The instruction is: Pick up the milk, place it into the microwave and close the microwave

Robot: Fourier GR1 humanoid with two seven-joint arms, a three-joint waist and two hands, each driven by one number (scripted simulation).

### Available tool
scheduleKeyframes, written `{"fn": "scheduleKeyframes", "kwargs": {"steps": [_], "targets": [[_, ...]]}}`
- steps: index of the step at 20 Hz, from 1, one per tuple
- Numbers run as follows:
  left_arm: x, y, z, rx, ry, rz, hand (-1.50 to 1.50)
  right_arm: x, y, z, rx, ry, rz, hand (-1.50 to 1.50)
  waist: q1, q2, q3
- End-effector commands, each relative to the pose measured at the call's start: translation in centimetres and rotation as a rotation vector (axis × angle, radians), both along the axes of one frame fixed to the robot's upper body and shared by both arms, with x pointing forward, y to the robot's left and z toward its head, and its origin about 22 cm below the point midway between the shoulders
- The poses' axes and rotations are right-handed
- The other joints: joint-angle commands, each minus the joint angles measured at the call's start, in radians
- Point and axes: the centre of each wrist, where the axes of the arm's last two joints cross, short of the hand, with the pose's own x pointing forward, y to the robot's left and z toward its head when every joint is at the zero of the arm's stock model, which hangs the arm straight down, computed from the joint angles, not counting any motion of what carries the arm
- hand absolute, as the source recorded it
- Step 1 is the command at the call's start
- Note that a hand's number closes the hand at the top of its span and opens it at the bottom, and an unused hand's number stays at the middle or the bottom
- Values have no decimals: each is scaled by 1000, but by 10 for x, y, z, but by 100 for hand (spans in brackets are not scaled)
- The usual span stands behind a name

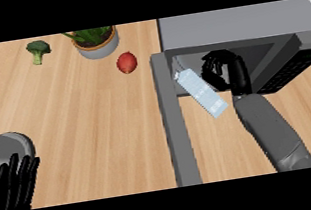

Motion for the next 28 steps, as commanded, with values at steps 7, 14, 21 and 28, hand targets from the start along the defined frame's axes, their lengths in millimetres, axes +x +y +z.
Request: {"fn": "scheduleKeyframes", "kwargs": {"steps": [7, 14, 21, 28], "targets": [[8, -1, 14, -10, 8, -45, -150, 40, -23, 27, -164, 30, -126, 150, 35, 15, 2], [26, 9, 9, 88, 12, -30, -150, 48, -31, 36, -309, -2, -290, 150, 63, 33, 3], [28, -4, 10, 143, 5, -52, -150, 58, -51, 58, -417, -31, -366, -150, 86, 43, 4], [22, -17, 3, 147, 24, -81, -150, 55, -28, 45, -450, 37, -317, -150, 98, 40, 4]]}}
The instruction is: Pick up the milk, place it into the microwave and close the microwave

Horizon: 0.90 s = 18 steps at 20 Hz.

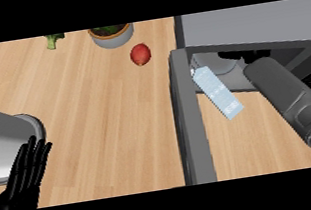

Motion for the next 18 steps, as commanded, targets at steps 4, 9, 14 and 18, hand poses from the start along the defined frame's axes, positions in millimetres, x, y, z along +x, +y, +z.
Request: {"fn": "scheduleKeyframes", "kwargs": {"steps": [4, 9, 14, 18], "targets": [[0, 1, 0, 14, -9, -14, -150, 0, -5, 1, 31, 48, 116, -150, -2, -1, 2], [3, -10, -8, -29, -16, -25, -150, 0, 6, -1, 135, 28, 217, -150, -12, -4, 1], [-2, -17, -4, -30, -30, -48, -150, -6, 6, -11, 231, 13, 232, -150, -15, -9, 1], [8, -20, -1, -26, -33, -67, -150, -17, 12, -30, 314, 2, 255, -150, -30, -10, 1]]}}
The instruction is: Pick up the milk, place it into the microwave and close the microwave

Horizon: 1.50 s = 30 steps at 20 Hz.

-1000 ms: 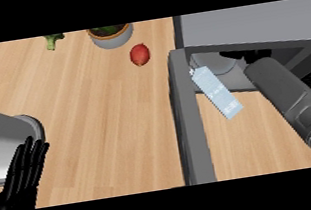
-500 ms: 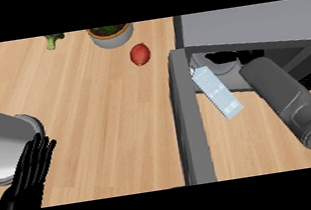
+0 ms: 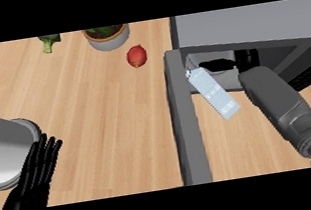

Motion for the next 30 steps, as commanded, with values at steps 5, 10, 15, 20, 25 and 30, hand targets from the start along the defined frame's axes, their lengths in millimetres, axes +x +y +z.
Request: {"fn": "scheduleKeyframes", "kwargs": {"steps": [5, 10, 15, 20, 25, 30], "targets": [[-10, -20, 0, -8, 1, 9, -150, -24, -5, -35, 156, 15, 31, -150, -29, -17, -1], [8, -35, 8, 5, -3, -21, -150, -40, -16, -54, 214, 32, 62, -150, -48, -21, -2], [-8, -33, 16, 12, 3, -39, -150, -59, -18, -75, 353, 45, 138, -150, -55, -30, -3], [11, -37, 5, 8, 12, -25, -150, -104, -27, -116, 407, 59, 203, -150, -81, -36, -4], [10, -41, 10, 13, -19, -51, -150, -115, -26, -124, 485, 63, 243, -150, -84, -39, -5], [13, -46, 7, -32, 58, -143, -150, -153, -31, -148, 671, 18, 297, -150, -106, -45, -6]]}}
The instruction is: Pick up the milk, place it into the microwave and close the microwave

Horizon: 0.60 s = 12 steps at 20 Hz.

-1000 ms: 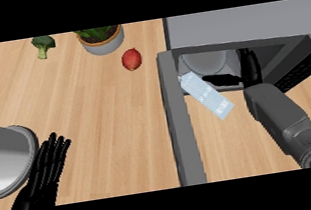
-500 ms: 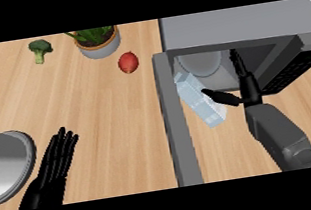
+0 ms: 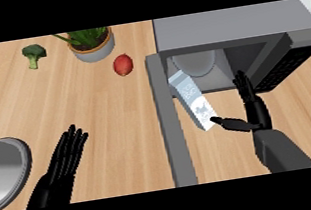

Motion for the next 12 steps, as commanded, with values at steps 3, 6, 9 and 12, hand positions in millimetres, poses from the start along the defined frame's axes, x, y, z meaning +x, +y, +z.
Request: {"fn": "scheduleKeyframes", "kwargs": {"steps": [3, 6, 9, 12], "targets": [[4, -21, -8, 56, 62, -106, 150, -19, -13, -5, 161, -74, 74, -150, -24, -5, -1], [4, -4, -3, 116, 62, -108, 150, -31, -15, -4, 172, -81, 69, -150, -17, -4, -1], [15, -6, -14, 186, 63, -137, 150, -65, -47, -9, 169, -110, 57, -150, -23, -3, -1], [10, -22, -17, 271, 79, -206, 150, -64, -50, 7, 161, -120, 53, -150, -17, -2, -1]]}}
